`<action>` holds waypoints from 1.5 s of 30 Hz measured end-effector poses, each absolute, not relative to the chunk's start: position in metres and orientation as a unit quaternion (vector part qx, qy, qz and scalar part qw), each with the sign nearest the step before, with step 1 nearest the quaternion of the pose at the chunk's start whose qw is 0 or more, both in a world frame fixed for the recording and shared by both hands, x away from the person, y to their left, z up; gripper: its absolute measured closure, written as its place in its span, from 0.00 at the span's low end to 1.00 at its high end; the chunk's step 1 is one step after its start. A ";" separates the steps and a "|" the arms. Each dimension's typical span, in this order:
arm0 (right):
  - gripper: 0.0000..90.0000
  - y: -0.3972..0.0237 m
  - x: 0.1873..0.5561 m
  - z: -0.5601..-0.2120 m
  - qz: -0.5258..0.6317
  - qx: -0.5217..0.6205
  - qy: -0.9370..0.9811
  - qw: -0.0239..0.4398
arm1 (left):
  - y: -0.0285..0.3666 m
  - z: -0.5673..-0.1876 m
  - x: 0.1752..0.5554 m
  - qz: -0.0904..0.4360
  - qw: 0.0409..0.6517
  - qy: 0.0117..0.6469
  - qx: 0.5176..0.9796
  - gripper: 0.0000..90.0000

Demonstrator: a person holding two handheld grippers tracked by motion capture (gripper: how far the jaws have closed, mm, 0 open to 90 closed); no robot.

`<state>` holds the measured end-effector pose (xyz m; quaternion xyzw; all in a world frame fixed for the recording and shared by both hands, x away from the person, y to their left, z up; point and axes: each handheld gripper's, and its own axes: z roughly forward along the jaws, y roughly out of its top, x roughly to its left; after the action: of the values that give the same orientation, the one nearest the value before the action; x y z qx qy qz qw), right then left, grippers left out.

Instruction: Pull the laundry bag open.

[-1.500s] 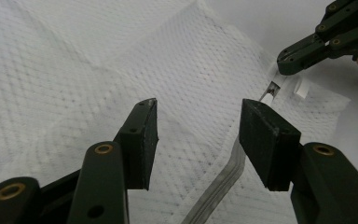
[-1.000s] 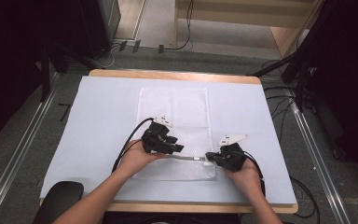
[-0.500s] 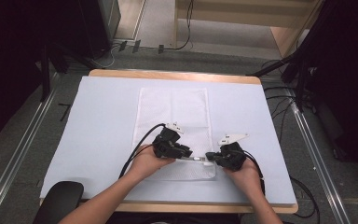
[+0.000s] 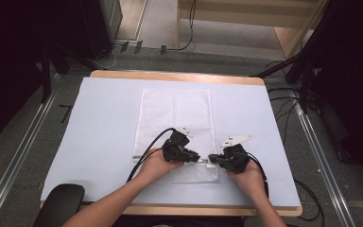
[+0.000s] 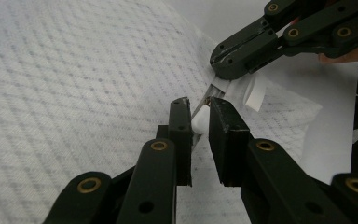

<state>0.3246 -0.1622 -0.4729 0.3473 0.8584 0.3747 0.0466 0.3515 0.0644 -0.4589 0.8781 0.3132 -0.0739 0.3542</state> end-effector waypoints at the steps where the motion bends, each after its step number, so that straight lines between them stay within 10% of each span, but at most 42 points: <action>1: 1.00 -0.162 0.325 -0.473 0.375 0.347 0.858 0.047 | 0.063 -0.460 0.351 -0.073 0.352 0.314 0.878 0.88; 45: 1.00 -0.161 0.323 -0.474 0.382 0.333 0.861 0.040 | 0.057 -0.470 0.355 -0.127 0.355 0.315 0.871 0.98</action>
<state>0.3229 -0.1610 -0.4742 0.3326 0.8613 0.3821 0.0403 0.3547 0.0566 -0.4696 0.8712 0.3148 -0.1266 0.3549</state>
